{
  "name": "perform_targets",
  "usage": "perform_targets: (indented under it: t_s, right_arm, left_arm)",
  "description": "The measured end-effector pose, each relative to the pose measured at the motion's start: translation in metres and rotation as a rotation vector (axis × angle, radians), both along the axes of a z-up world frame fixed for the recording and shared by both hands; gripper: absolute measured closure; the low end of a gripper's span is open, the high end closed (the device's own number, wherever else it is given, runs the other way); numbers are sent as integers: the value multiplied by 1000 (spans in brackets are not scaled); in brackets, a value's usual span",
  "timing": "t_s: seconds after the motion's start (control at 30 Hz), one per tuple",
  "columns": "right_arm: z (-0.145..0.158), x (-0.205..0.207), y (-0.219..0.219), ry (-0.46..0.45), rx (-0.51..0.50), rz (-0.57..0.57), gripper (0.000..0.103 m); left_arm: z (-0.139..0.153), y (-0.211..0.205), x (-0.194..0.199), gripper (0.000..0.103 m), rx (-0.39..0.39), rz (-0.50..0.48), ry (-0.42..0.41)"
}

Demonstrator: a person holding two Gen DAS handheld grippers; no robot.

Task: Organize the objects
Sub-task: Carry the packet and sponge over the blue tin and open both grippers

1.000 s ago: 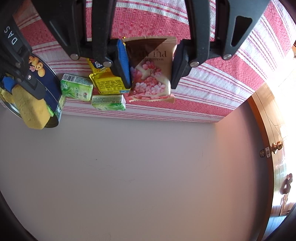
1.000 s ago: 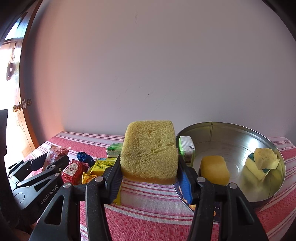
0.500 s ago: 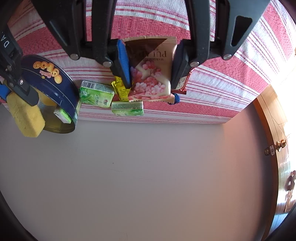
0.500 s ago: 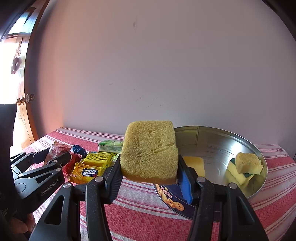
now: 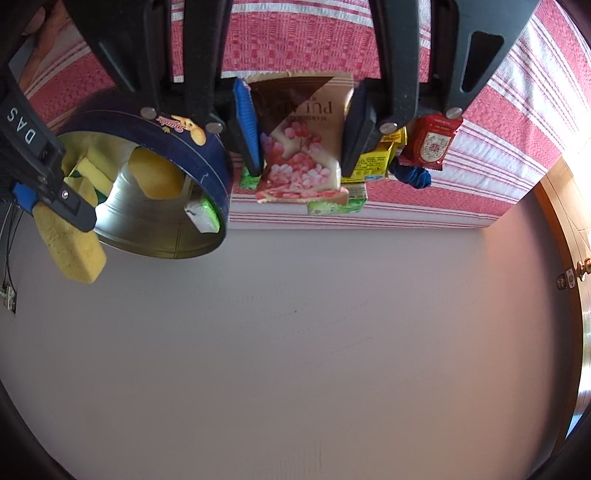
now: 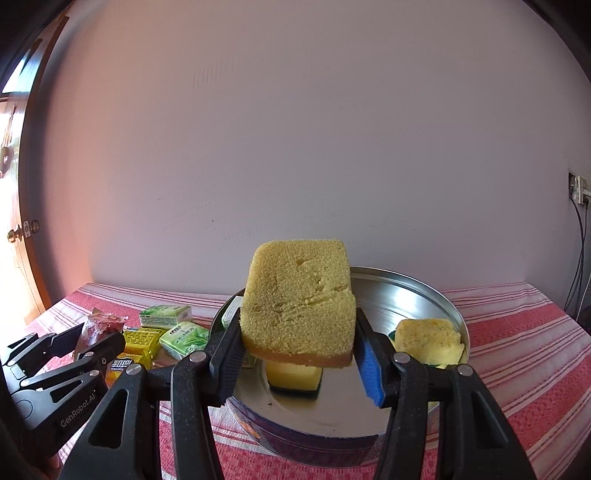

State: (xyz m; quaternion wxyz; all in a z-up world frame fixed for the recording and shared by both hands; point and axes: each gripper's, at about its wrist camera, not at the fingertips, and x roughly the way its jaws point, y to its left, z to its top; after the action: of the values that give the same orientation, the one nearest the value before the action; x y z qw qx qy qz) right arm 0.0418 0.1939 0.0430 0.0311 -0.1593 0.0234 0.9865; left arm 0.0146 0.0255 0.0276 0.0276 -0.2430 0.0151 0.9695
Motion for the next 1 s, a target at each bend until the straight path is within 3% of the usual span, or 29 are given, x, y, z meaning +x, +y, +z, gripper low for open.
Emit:
perform_targets:
  t_s: [0.73,1.0]
  right_arm:
    - [0,-21,83,-3,89,-172,46]
    - [-6,-36,97,-65,66,-202,46]
  left_arm:
    - [8,107,-31,62,-30,-155,9]
    - [4,127,-48,62,-18,-175,-15]
